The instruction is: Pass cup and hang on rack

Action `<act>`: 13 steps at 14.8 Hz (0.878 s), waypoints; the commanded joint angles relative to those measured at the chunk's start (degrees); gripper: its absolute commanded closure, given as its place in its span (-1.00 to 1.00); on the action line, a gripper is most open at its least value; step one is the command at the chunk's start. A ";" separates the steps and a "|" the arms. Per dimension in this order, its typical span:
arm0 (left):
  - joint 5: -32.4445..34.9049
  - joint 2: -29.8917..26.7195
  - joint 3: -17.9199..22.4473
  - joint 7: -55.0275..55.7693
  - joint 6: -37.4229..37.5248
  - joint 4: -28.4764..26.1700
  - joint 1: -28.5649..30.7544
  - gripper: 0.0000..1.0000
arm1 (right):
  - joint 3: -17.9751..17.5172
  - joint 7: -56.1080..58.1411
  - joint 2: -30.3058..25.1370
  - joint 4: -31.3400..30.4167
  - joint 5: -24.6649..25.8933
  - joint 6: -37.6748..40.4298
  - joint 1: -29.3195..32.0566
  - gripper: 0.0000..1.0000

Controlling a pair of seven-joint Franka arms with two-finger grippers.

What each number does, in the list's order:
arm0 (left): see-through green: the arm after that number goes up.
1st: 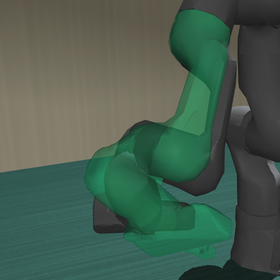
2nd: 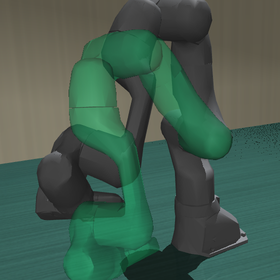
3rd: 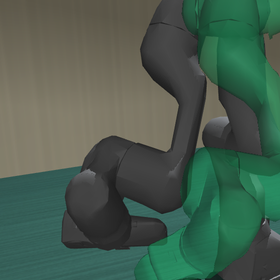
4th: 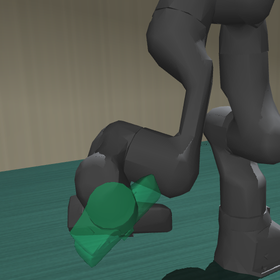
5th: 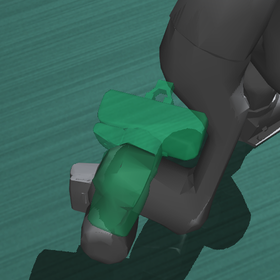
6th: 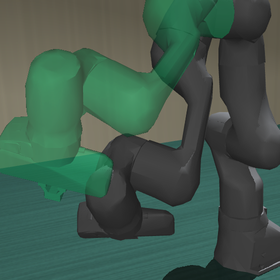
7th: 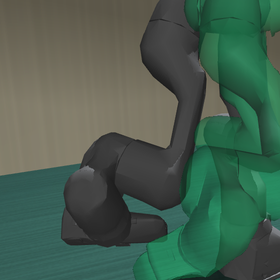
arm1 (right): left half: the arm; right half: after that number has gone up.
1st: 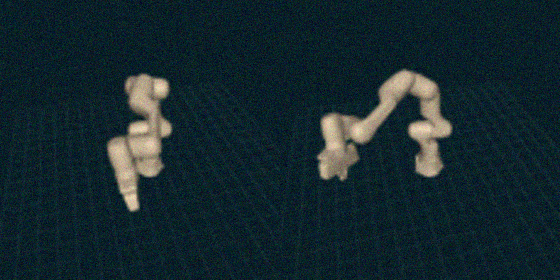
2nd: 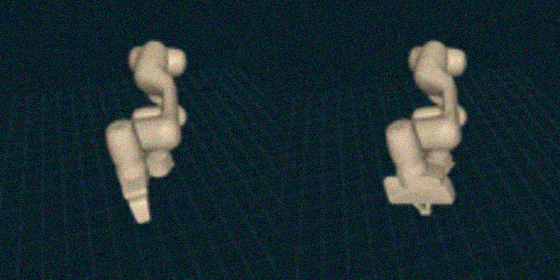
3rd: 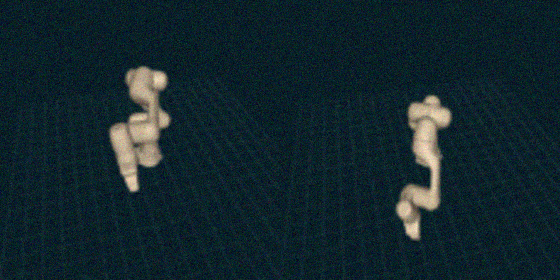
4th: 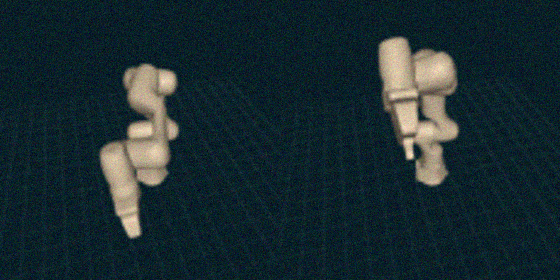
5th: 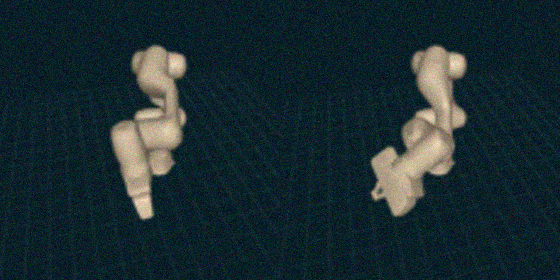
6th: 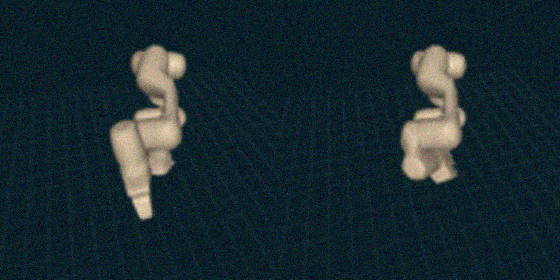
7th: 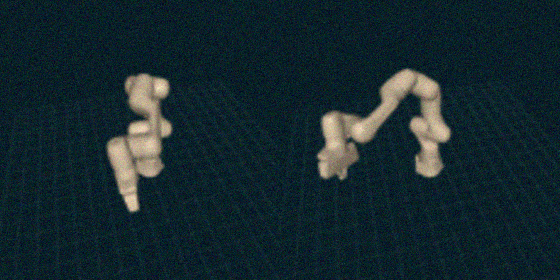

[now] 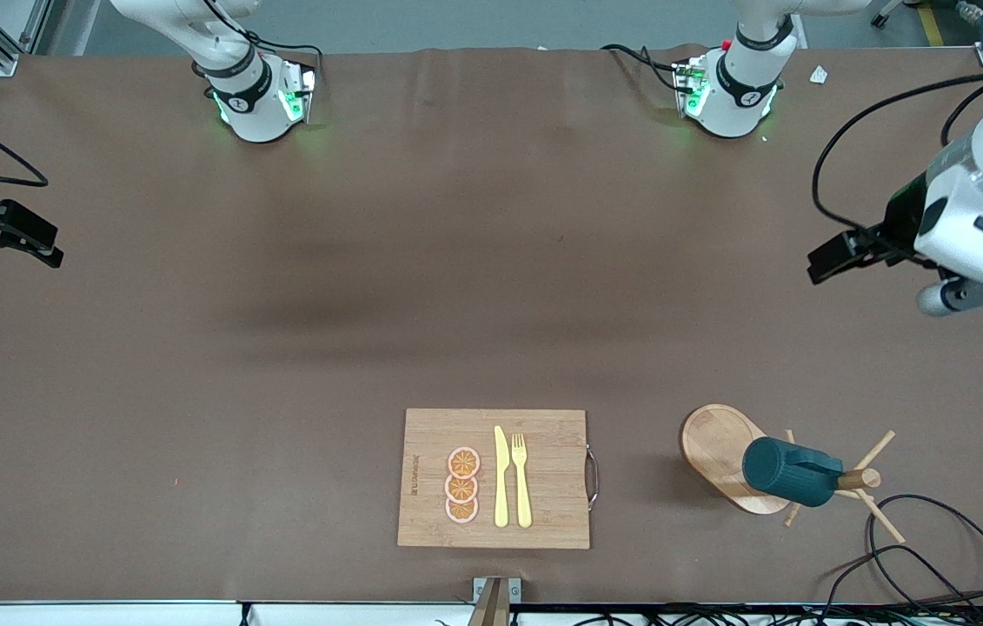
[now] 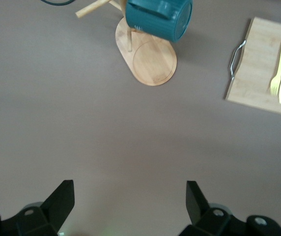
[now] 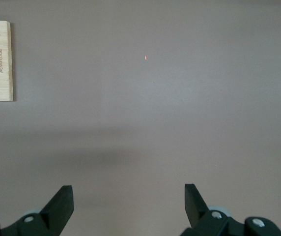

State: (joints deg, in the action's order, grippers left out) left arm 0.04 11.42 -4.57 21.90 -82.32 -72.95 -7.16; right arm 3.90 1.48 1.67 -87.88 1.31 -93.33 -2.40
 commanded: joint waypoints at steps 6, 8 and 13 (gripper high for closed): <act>2.07 -10.61 -1.14 -18.46 2.07 -5.98 7.68 -1.00 | 0.05 -1.13 -0.61 -0.27 0.98 -0.10 -0.14 -1.00; 2.06 -12.72 -1.31 -18.73 2.94 -7.47 8.47 -1.00 | 0.05 -1.13 -0.61 -0.27 1.07 -0.18 -0.14 -1.00; 1.10 -18.09 -7.03 -18.65 3.66 -13.53 13.84 -1.00 | 0.05 -1.13 -0.61 -0.36 1.07 -0.18 -0.14 -1.00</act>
State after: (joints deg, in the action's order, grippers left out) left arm 0.99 -3.08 -10.65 3.87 -78.13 -81.98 5.56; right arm 4.08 1.41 1.67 -87.88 1.36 -93.46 -2.40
